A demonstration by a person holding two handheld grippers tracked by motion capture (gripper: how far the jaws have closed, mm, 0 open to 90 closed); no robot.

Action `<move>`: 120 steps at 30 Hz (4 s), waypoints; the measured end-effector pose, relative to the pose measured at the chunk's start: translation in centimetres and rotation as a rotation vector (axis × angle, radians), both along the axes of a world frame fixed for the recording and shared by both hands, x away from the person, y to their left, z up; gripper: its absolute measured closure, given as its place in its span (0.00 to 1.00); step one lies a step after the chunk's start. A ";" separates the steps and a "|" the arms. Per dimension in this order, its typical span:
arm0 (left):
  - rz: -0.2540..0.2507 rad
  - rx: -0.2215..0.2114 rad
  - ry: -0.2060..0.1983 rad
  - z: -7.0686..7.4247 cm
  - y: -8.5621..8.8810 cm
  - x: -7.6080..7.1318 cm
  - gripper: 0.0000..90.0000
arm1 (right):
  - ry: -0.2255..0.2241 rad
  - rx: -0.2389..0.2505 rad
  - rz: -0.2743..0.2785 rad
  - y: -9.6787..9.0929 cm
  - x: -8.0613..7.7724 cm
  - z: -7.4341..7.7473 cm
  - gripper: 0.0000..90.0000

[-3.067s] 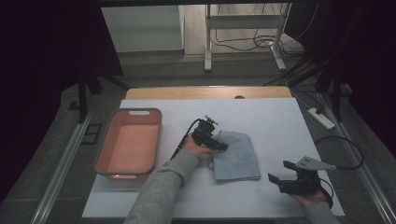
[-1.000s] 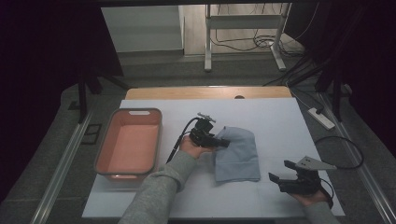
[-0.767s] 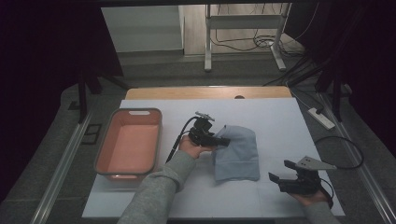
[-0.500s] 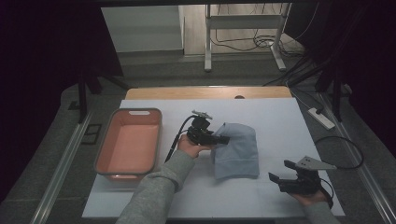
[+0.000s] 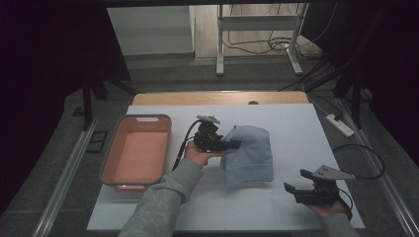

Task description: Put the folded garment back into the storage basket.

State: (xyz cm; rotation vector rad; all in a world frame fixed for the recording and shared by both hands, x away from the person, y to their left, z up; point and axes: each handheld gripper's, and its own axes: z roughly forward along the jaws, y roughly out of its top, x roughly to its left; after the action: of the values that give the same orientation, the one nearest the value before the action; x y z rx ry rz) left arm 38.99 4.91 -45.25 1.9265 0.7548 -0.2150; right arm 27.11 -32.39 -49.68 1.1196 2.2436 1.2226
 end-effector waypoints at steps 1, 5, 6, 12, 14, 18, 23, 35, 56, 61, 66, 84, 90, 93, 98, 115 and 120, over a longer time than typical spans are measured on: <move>0.009 -0.001 -0.011 0.2 0.1 -0.1 0.71 | 0.000 -0.001 0.000 0.0 0.0 0.0 0.19; 0.035 -0.020 -0.027 0.6 0.5 -0.3 0.71 | -0.001 -0.001 0.001 0.0 0.0 0.0 0.19; 0.035 -0.027 -0.029 0.7 0.6 -0.3 0.71 | 0.000 -0.001 0.001 0.0 0.0 0.0 0.19; 0.036 -0.030 -0.042 1.1 1.2 -0.5 0.71 | 0.001 -0.004 0.000 0.0 0.0 0.0 0.19; 0.037 -0.035 -0.044 1.2 1.3 -0.6 0.71 | 0.001 -0.005 0.000 0.0 0.0 0.0 0.19; 0.039 -0.045 -0.054 1.6 1.6 -0.9 0.71 | 0.003 -0.007 -0.001 0.0 0.0 0.0 0.19; 0.038 -0.049 -0.062 1.9 1.8 -1.0 0.71 | 0.003 -0.008 -0.001 0.0 0.1 -0.1 0.19; 0.039 -0.066 -0.077 2.6 2.2 -1.4 0.71 | 0.002 -0.009 -0.006 0.0 0.1 -0.1 0.19; 0.041 -0.076 -0.111 4.1 3.4 -2.5 0.71 | 0.006 -0.014 -0.014 0.1 0.1 -0.1 0.20; 0.039 -0.081 -0.116 4.3 3.7 -2.7 0.71 | 0.005 -0.015 -0.015 0.1 0.1 -0.1 0.20; 0.034 -0.083 -0.122 4.5 3.8 -2.9 0.71 | 0.005 -0.017 -0.015 0.1 0.1 -0.1 0.20; 0.043 -0.083 -0.139 5.2 4.8 -3.4 0.71 | 0.004 -0.021 -0.015 0.1 0.1 -0.1 0.20; 0.048 -0.088 -0.146 5.5 5.0 -3.5 0.71 | 0.004 -0.021 -0.016 0.1 0.1 -0.1 0.20; 0.047 -0.091 -0.155 6.0 5.2 -3.6 0.71 | 0.004 -0.022 -0.017 0.1 0.1 -0.1 0.20; 0.051 -0.096 -0.164 6.4 5.5 -3.7 0.71 | 0.005 -0.024 -0.021 0.1 0.1 -0.1 0.20; 0.071 -0.098 -0.185 7.4 6.8 -4.1 0.71 | 0.004 -0.023 -0.020 0.1 0.1 -0.1 0.20; 0.077 -0.095 -0.190 7.7 7.2 -4.3 0.71 | 0.002 -0.025 -0.023 0.1 0.1 -0.1 0.20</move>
State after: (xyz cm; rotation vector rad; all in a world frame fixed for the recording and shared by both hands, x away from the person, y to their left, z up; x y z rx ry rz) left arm 34.73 12.08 -37.54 1.7954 0.6789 -0.0193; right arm 27.25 -32.30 -49.81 1.1353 2.2352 1.1816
